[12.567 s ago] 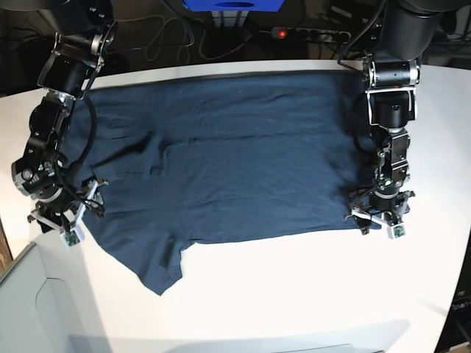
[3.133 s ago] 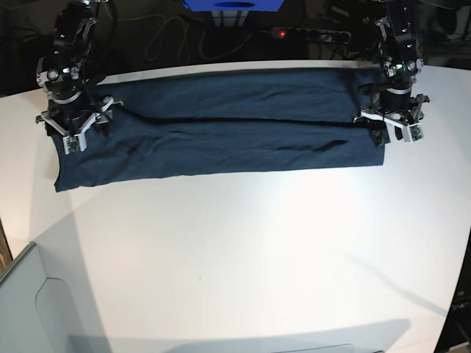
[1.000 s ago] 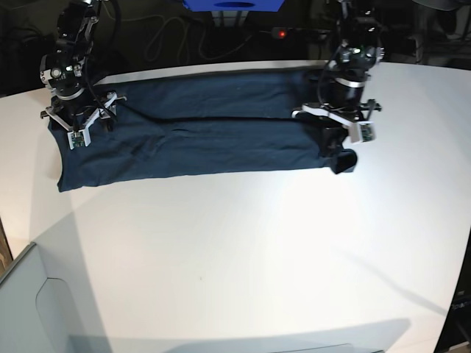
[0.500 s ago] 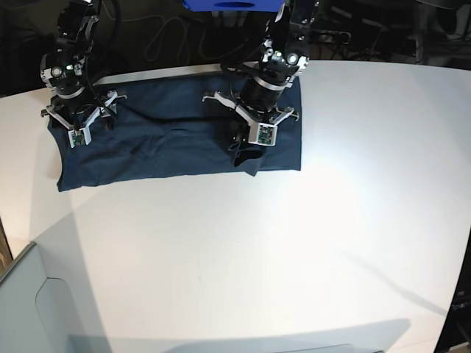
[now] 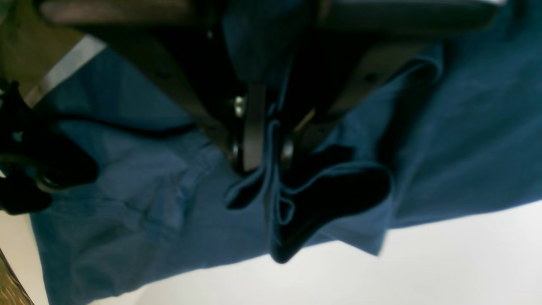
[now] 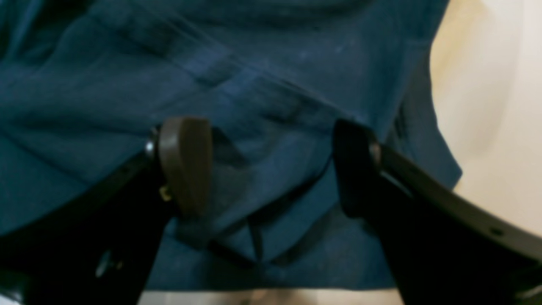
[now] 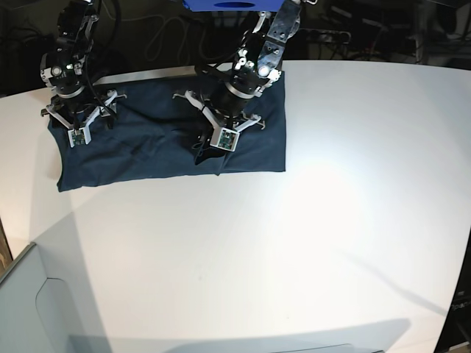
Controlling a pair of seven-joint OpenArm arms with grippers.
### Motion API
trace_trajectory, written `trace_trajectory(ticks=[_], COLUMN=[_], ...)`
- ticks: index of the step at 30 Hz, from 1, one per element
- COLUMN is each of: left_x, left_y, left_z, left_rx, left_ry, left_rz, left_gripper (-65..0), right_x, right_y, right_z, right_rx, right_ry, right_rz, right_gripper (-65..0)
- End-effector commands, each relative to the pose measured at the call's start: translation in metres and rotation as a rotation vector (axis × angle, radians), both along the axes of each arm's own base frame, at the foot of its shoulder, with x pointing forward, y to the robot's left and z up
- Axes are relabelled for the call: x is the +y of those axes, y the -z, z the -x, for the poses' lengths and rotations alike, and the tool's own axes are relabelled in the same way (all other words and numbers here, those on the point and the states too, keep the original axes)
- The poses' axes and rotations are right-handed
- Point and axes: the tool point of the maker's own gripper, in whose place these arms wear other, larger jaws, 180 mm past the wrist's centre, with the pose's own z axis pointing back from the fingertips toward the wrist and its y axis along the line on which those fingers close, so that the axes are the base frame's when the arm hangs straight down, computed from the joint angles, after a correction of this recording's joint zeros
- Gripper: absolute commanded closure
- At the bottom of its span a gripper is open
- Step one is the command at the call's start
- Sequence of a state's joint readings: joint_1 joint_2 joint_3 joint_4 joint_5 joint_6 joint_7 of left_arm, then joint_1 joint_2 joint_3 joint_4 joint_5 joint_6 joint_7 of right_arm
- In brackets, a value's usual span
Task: Fold the T-shirt properly
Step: 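Grasp the strip end with the left gripper and fold it toward the right gripper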
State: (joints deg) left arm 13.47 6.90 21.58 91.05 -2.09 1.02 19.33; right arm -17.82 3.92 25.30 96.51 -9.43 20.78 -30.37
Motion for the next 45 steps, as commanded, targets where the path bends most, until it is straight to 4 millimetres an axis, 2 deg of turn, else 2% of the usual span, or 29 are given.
trace_trajectory(ticks=[1,10,13,18,21,22,26,27,29,31,34,37,45], left_x=[-0.007,-0.013,-0.024,-0.036,-0.040,-0.040,-0.039,-0.037,-0.034,-0.030,-0.013,0.017,0.040], left_y=[-0.016,-0.027,-0.019,-0.012,-0.013,-0.014,-0.015,-0.020,-0.034,-0.056,-0.077,-0.076,-0.040], left_z=[-0.010,-0.021,-0.014,-0.014,-0.012,-0.012,-0.013,-0.015,-0.018,-0.022,-0.023,-0.019,0.000], left_rx=[-0.050,-0.078,-0.055,-0.041,-0.043,-0.044,-0.049,-0.061,-0.095,-0.144,-0.184,-0.191,-0.119], left_ry=[-0.004,-0.008,0.026,0.070,0.081,0.080,0.074,0.065,0.051,0.037,-0.023,-0.080,-0.077], left_rz=[0.036,0.054,0.052,0.039,0.042,0.042,0.044,0.046,0.062,0.083,0.100,0.057,-0.035], left_gripper=[0.0,0.0,0.0,0.0,0.0,-2.3,-25.2,-30.7,-36.0,-36.2,-36.1,-36.1,-36.1], right_x=[-0.004,-0.004,-0.004,-0.004,-0.004,-0.004,-0.009,-0.009,-0.009,-0.009,-0.009,-0.009,-0.008], right_y=[-0.009,-0.009,-0.009,-0.009,-0.009,-0.009,-0.011,-0.012,-0.012,-0.012,-0.012,-0.013,-0.013], right_z=[-0.006,-0.006,-0.006,-0.006,-0.006,-0.006,-0.007,-0.008,-0.008,-0.008,-0.008,-0.010,-0.011], right_rx=[-0.035,-0.033,-0.033,-0.032,-0.032,-0.032,-0.032,-0.035,-0.036,-0.036,-0.036,-0.039,-0.044], right_ry=[-0.003,-0.003,-0.003,-0.003,-0.005,-0.005,-0.012,-0.012,-0.012,-0.012,-0.012,-0.012,-0.012], right_rz=[0.015,0.015,0.015,0.015,0.016,0.016,0.033,0.033,0.033,0.033,0.033,0.033,0.027], right_gripper=[-42.4,-42.4,-42.4,-42.4,-42.4,-42.4,-42.4,-42.4,-42.4,-42.4,-42.4,-42.4,-42.4])
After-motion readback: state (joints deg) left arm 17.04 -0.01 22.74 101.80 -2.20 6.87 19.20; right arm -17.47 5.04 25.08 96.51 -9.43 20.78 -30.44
